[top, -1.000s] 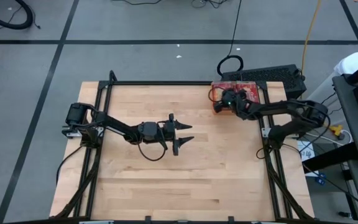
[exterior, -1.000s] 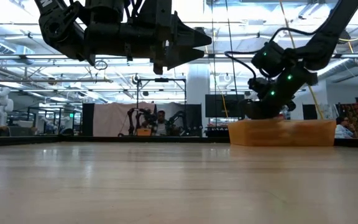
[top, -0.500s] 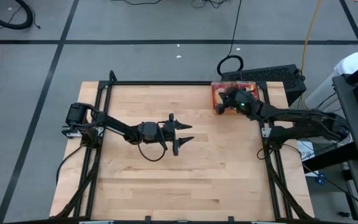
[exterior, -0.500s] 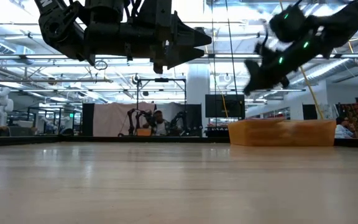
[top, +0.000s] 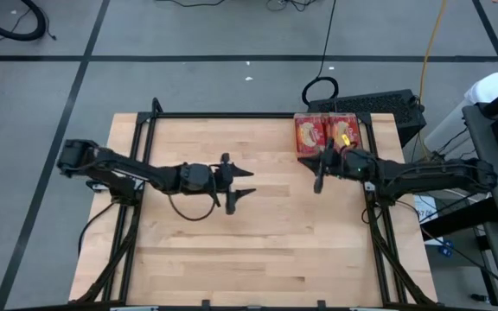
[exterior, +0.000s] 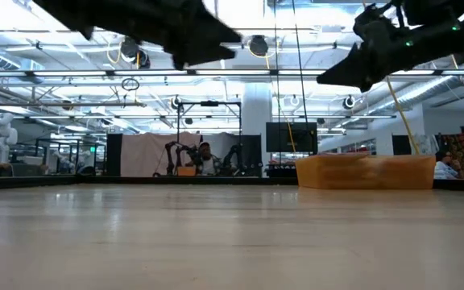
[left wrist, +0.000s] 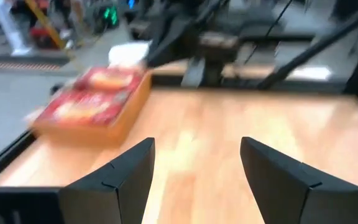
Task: Sort popcorn bags into baskets
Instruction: Return to Home Position
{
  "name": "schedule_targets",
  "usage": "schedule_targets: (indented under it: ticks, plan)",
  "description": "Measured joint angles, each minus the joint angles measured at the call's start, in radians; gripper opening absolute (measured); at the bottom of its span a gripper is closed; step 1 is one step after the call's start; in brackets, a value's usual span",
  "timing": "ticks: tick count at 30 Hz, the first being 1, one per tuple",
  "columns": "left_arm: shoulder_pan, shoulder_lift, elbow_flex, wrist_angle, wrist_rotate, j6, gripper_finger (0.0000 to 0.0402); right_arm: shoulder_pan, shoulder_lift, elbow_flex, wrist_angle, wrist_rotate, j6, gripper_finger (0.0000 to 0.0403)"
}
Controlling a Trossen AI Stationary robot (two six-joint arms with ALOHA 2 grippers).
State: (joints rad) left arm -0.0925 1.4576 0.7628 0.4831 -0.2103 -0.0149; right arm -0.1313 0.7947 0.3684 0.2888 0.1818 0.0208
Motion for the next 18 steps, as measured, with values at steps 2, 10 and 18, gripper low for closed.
schedule_targets:
  ticks: [2,10,18]
  plan:
    - [0.0,-0.027,0.0,-0.107,-0.031,0.0,0.0239,0.028,-0.007,-0.02,-0.003,-0.002,-0.036,0.0]
    - [-0.017,-0.037,-0.006,-0.302,-0.082,-0.093,0.0239,0.097,-0.019,-0.112,0.06,-0.025,-0.076,0.0]
    - [-0.06,-0.037,-0.202,-0.018,-0.193,-0.096,0.0239,0.121,-0.042,-0.225,0.154,-0.108,-0.079,0.0]
